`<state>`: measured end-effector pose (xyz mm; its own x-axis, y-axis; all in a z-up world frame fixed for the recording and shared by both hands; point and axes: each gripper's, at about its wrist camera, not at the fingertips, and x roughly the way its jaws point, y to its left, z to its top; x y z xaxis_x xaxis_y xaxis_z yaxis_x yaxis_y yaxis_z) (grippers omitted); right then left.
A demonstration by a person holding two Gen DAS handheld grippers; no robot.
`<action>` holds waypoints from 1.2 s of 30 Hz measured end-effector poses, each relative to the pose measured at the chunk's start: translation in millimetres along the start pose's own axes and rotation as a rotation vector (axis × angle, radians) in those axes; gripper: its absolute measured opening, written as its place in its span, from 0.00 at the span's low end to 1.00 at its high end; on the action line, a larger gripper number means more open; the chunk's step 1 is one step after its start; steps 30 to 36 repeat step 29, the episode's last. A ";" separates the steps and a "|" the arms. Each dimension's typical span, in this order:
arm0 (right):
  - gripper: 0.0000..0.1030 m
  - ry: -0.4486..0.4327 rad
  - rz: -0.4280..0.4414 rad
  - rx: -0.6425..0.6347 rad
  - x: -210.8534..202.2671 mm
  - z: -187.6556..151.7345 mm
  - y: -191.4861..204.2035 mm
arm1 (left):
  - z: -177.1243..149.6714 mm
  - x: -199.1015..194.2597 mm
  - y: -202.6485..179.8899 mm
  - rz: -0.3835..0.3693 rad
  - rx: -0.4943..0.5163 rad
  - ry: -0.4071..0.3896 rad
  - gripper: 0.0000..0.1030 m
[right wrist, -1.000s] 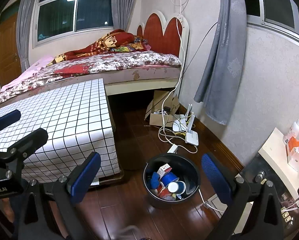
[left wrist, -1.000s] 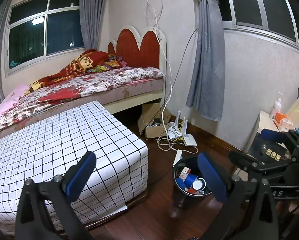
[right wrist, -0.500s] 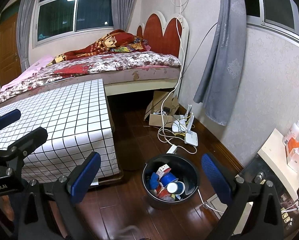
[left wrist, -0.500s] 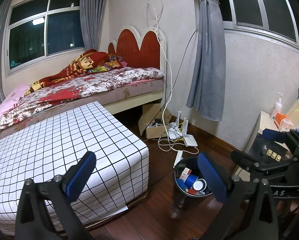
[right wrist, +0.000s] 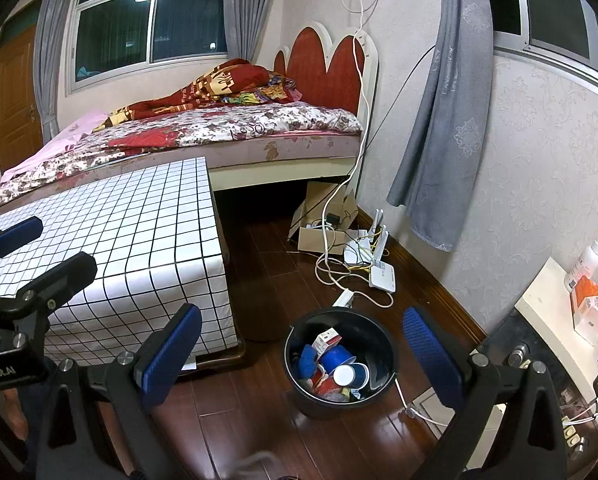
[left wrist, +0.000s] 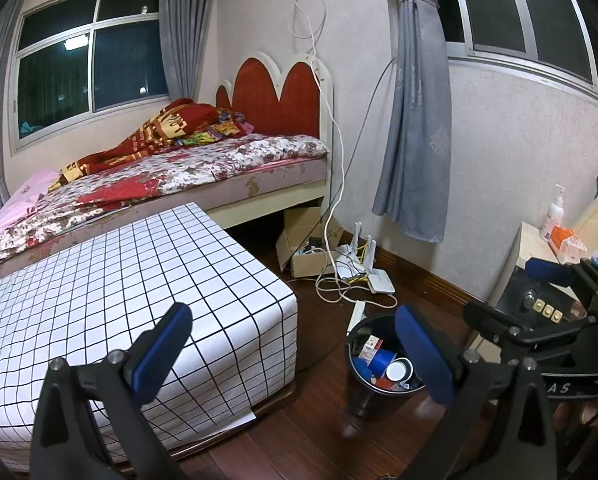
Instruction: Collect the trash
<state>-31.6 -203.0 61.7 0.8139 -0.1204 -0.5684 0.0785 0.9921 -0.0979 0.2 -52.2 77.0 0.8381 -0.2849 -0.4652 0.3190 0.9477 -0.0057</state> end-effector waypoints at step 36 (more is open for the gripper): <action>0.99 0.005 0.004 -0.004 1.0 -0.8 -2.0 | -5.1 0.9 2.0 0.015 -0.002 0.005 0.99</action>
